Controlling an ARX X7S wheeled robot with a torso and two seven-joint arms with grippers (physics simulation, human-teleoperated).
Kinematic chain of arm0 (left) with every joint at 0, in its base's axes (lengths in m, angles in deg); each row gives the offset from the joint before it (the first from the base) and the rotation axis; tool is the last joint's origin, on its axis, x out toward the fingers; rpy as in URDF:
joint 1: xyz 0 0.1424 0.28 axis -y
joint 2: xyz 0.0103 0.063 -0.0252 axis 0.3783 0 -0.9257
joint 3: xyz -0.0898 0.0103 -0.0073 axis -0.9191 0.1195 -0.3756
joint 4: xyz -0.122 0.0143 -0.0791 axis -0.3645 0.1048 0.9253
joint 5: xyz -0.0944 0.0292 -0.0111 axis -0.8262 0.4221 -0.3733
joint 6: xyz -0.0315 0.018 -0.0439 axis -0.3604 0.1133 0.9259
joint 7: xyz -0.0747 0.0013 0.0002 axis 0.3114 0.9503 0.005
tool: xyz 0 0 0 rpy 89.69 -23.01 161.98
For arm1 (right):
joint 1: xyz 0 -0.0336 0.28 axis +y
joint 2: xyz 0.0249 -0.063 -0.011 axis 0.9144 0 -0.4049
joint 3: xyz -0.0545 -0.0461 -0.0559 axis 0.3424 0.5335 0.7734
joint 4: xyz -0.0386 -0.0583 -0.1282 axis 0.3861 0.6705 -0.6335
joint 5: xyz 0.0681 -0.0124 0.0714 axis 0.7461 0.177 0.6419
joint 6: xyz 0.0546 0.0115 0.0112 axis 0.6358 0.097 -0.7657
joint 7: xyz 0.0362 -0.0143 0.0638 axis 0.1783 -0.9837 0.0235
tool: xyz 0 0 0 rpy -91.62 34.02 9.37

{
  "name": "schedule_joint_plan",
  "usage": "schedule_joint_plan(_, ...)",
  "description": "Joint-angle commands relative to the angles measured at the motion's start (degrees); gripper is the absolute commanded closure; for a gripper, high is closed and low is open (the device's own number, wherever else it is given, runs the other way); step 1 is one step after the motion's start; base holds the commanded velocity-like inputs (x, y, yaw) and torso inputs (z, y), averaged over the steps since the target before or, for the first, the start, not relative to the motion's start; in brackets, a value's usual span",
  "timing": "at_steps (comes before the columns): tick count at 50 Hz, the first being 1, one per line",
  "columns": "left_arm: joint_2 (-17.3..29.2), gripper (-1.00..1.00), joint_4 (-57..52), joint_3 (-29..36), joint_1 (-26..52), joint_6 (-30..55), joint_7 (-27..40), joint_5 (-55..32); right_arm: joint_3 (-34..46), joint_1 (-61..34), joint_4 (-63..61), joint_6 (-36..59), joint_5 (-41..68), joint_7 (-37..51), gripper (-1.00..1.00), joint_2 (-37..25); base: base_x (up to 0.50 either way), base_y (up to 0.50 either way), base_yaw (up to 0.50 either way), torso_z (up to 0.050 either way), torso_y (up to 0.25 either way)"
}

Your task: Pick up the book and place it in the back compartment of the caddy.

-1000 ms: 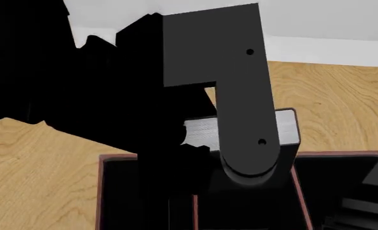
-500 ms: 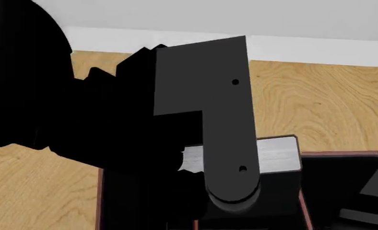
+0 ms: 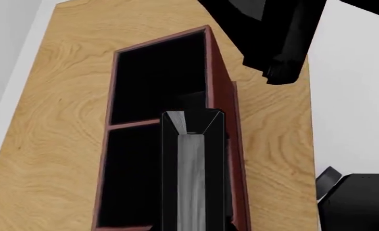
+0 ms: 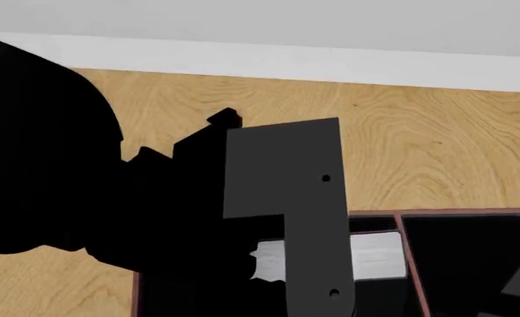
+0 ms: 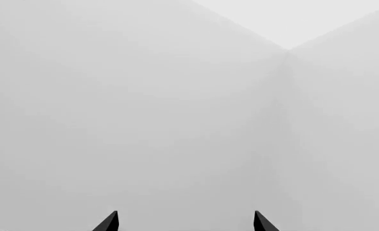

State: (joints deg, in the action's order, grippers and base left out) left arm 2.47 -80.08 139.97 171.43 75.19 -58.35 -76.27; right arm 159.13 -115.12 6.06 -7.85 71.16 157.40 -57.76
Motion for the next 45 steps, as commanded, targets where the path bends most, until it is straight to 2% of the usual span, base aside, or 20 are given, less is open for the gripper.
schedule_joint_plan(1, 0.1, 1.00, -1.3, -1.8, -0.6, 0.7, 5.5, -2.3, 0.7, 0.9, 0.8, -1.4, -1.5, 0.1, -1.00, 0.0, 0.00, 0.00, 0.00, 0.000, 0.000)
schedule_joint_plan(20, 0.1, 1.00, -1.6, 3.8, -5.5, -3.7, 7.7, 1.8, -0.9, -0.1, -2.4, 1.8, 0.7, 0.2, -1.00, 0.0, 0.00, 0.00, 0.00, 0.000, 0.001)
schedule_joint_plan(32, -0.3, 1.00, -1.4, 5.2, -5.6, -4.9, 7.9, 2.3, 0.1, 1.2, 1.4, -2.2, -0.6, -1.1, -1.00, 0.0, 0.00, 0.00, 0.00, 0.001, 0.001)
schedule_joint_plan(39, 0.2, 1.00, -1.3, 8.0, -6.8, -7.2, 6.8, 5.5, 1.0, 2.3, 3.7, -5.2, -1.9, -1.3, -1.00, 0.0, 0.00, 0.00, 0.00, 0.000, 0.001)
schedule_joint_plan(45, -0.1, 1.00, -0.9, 8.4, -7.6, -8.2, 6.8, 5.7, 0.1, 1.5, 2.8, -3.8, -0.6, -2.1, -1.00, 0.0, 0.00, 0.00, 0.00, 0.000, 0.002)
